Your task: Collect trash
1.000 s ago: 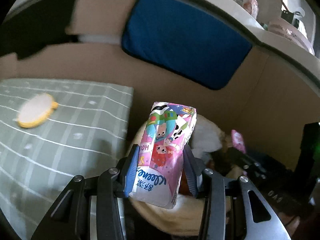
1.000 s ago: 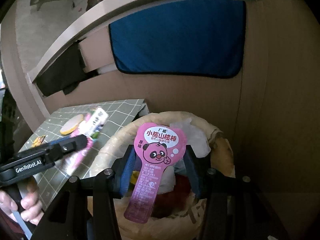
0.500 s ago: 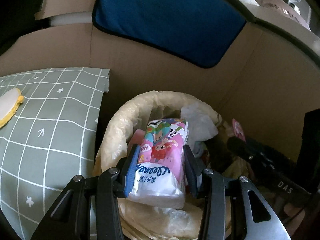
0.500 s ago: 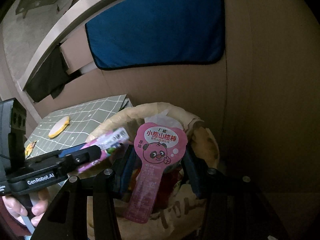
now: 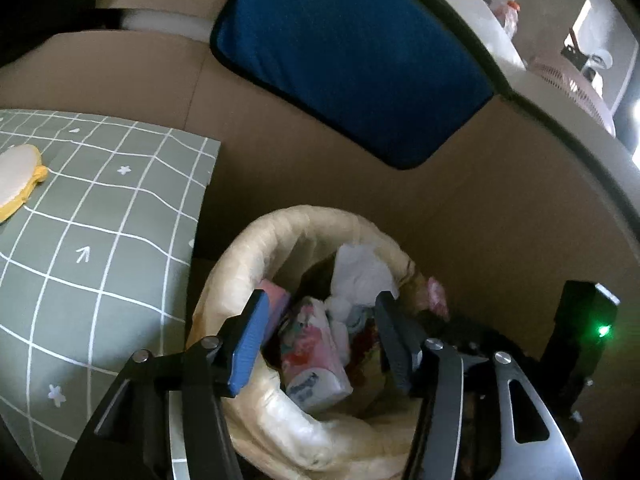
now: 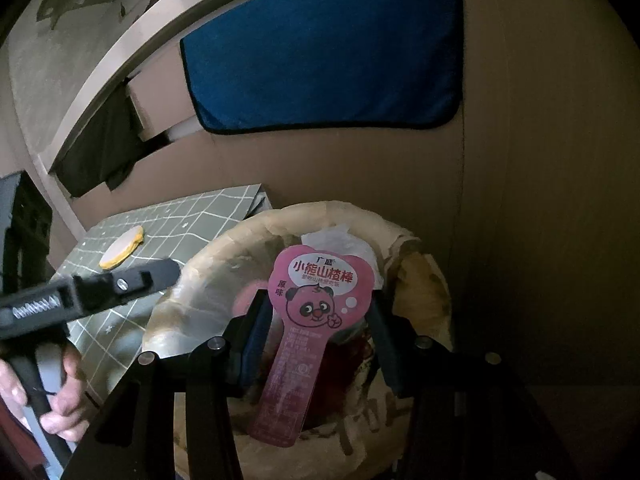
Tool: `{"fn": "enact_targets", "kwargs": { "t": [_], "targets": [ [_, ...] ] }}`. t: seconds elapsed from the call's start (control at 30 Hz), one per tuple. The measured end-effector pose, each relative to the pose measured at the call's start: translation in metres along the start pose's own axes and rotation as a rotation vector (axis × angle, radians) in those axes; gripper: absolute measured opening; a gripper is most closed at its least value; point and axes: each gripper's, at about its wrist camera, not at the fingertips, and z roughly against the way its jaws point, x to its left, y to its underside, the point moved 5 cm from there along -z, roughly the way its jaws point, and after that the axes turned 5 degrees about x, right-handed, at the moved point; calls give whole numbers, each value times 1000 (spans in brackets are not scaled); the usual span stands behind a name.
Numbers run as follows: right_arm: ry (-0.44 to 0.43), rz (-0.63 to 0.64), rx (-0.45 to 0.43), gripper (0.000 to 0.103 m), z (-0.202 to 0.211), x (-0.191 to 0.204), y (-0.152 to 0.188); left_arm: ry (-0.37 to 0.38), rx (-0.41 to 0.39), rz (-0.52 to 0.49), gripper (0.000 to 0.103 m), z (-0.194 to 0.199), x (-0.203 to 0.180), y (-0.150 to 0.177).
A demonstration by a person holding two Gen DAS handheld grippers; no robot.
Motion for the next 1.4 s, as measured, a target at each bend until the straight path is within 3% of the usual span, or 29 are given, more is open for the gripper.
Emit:
{"fn": "enact_targets", "kwargs": {
  "t": [0.13, 0.37, 0.47, 0.6, 0.83, 1.13, 1.4],
  "targets": [
    [2, 16, 10, 46, -6, 4, -2, -52, -55, -2, 56, 23, 4, -3],
    [20, 44, 11, 47, -14, 14, -1, -226, -228, -33, 56, 79, 13, 4],
    [43, 69, 5, 55, -15, 21, 0, -293, -276, -41, 56, 96, 17, 10],
    [66, 83, 0, 56, -14, 26, 1, -395, -296, -73, 56, 107, 23, 16],
    [47, 100, -5, 56, -7, 41, -1, -476, -296, -70, 56, 131, 38, 31],
    [-22, 236, -78, 56, 21, 113, -12, -590, -394, 7, 56, 201, 70, 43],
    [-160, 329, -20, 56, 7, 195, -16, -675, -457, 108, 56, 265, 127, 60]
  ]
}}
